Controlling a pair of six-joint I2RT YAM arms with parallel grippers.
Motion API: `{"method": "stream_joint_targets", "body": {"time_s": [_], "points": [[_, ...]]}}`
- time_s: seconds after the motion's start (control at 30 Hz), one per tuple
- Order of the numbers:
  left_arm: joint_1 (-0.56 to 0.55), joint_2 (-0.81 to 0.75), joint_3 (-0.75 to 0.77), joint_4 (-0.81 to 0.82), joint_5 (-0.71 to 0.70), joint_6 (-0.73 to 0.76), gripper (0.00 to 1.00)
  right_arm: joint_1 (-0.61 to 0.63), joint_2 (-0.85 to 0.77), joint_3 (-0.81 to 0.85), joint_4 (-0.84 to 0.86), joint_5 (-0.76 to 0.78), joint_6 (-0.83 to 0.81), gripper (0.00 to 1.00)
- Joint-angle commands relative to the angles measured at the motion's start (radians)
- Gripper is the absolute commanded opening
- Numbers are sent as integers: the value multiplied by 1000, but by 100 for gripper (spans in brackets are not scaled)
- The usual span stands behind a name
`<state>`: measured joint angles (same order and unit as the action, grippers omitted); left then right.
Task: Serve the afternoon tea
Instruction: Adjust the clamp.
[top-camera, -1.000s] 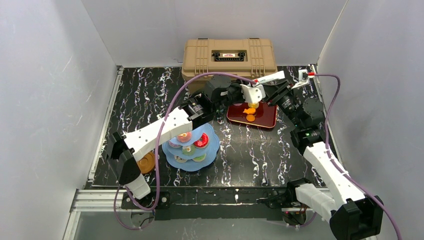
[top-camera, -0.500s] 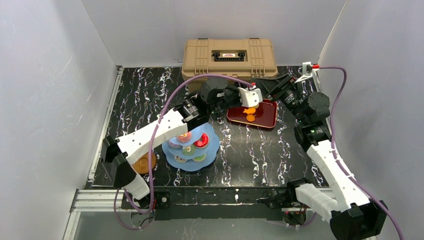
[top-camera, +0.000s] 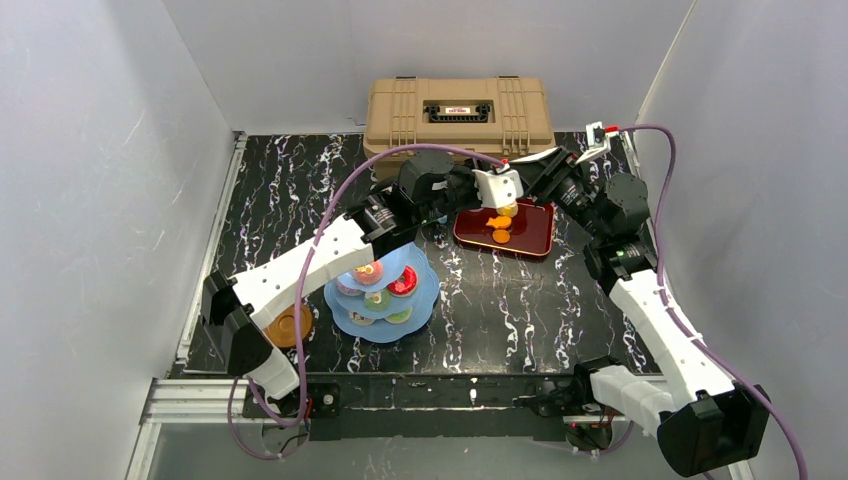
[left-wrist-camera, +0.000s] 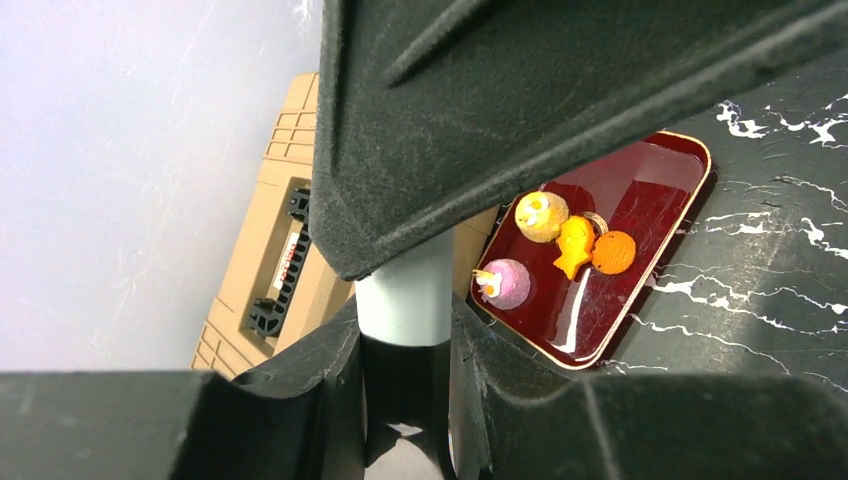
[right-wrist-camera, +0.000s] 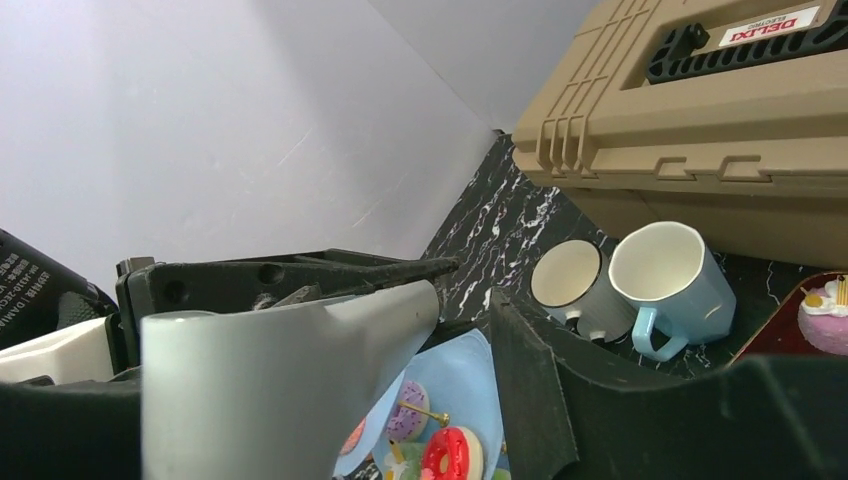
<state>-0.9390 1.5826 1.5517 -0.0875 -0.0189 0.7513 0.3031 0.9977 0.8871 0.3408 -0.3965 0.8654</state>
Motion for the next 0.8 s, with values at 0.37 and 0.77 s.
{"method": "stream_joint_targets", "body": {"time_s": [0.37,0.77], "points": [[-11,-45,-5,-10,90,70,8,4,-10,46,90,11,7,56],[-11,-47,-8,-2,75,77,9,4,-2,54,92,-13,9,40]]}}
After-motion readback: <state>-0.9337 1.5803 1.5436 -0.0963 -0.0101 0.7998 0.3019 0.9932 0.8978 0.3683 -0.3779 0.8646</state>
